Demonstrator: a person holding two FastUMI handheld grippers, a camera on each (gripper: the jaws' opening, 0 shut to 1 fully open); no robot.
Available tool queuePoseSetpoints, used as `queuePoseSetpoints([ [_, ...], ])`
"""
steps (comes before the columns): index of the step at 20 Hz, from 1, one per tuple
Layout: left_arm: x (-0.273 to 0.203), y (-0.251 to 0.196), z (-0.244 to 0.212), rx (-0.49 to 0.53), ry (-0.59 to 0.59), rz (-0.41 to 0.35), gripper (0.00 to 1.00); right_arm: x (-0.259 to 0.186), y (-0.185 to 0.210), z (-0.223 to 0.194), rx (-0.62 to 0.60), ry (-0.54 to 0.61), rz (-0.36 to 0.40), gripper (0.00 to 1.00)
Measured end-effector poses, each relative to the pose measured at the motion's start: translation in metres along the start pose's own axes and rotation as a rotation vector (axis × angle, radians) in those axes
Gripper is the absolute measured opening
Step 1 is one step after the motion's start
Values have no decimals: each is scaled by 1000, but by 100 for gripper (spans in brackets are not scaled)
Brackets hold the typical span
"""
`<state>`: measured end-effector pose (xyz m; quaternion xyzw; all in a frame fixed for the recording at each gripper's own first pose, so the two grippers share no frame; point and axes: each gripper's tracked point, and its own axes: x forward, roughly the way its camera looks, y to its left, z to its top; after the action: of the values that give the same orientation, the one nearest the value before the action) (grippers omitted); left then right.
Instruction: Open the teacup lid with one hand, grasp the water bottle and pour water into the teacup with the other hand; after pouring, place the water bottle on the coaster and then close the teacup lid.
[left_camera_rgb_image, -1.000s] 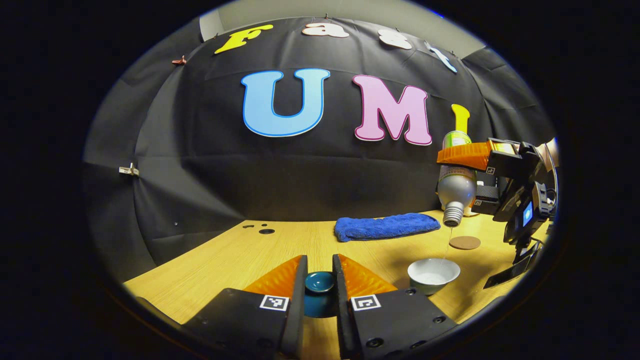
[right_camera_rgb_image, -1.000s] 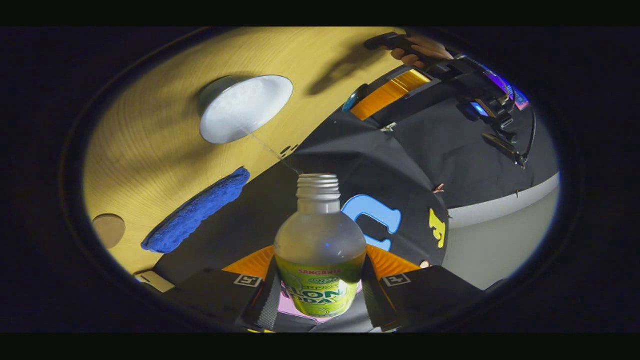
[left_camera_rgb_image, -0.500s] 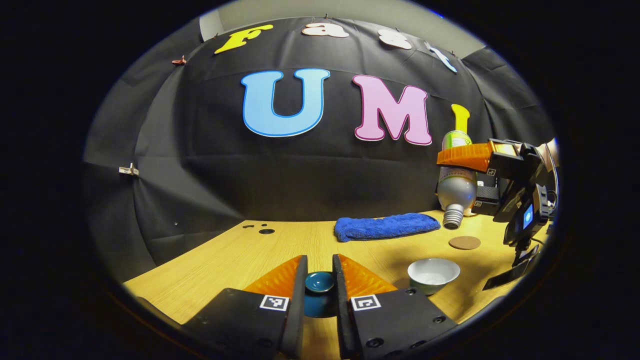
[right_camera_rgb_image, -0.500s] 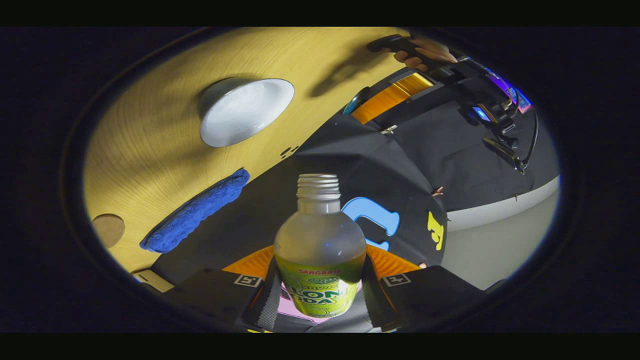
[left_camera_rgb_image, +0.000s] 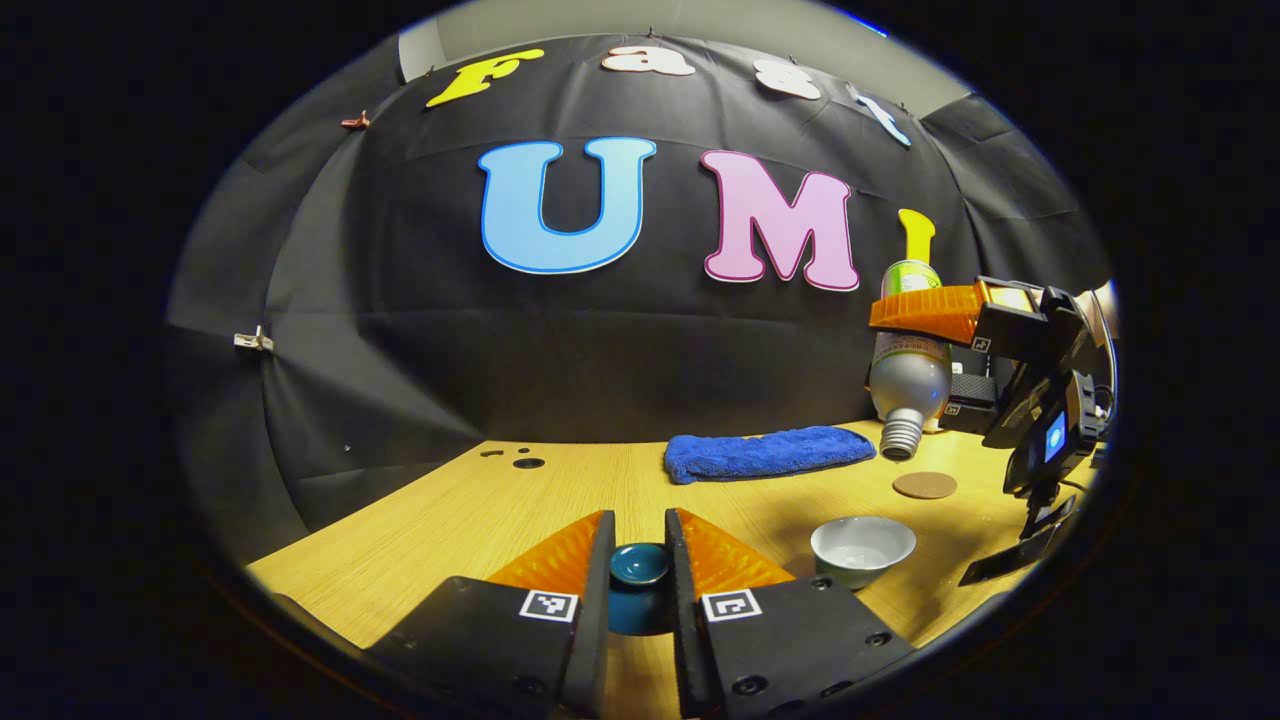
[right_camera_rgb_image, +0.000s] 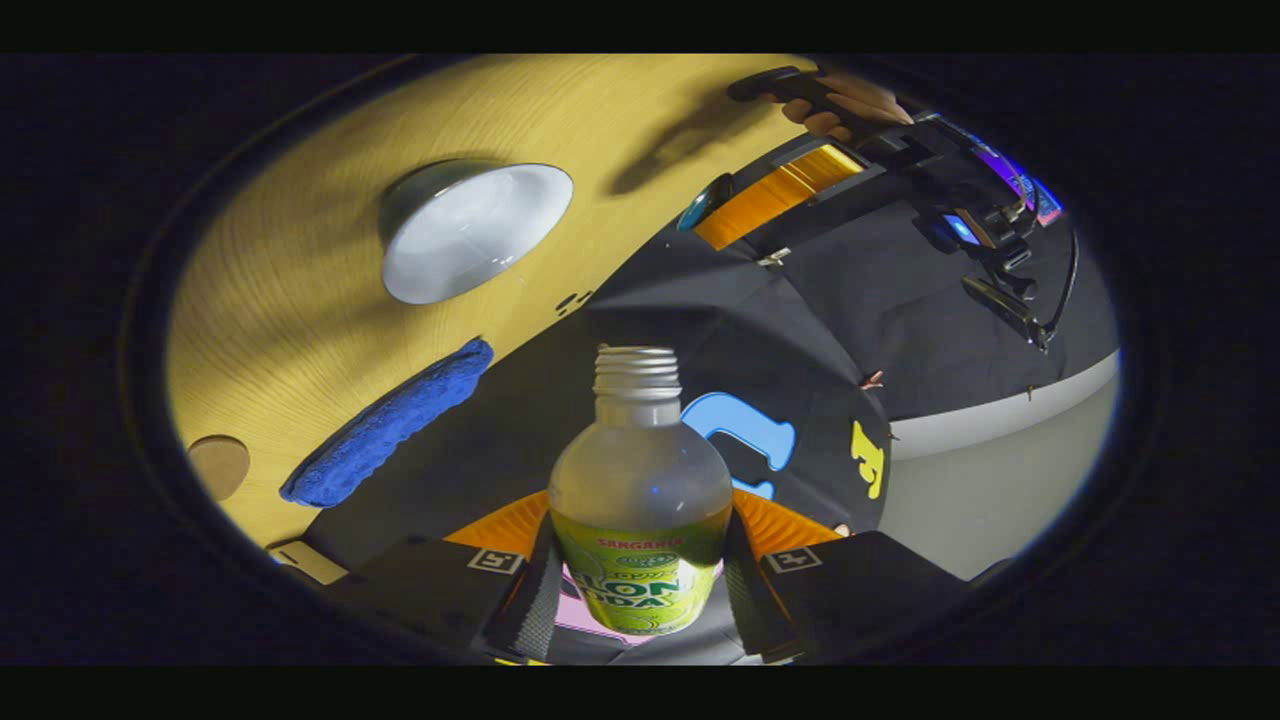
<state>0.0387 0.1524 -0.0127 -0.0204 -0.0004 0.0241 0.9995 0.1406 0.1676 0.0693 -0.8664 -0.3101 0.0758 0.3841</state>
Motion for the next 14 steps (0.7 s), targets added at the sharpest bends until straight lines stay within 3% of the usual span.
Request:
queuePoseSetpoints([
  [5,0,0,0,-1,0,-1,31,-5,-1,-19,81,90,-7,72],
  [10,1,-2,-1,0,-1,-15,31,-20,5,-57,403,264,22,72],
  [14,0,-2,0,0,-1,-15,31,-42,-7,-87,692,411,-12,72],
])
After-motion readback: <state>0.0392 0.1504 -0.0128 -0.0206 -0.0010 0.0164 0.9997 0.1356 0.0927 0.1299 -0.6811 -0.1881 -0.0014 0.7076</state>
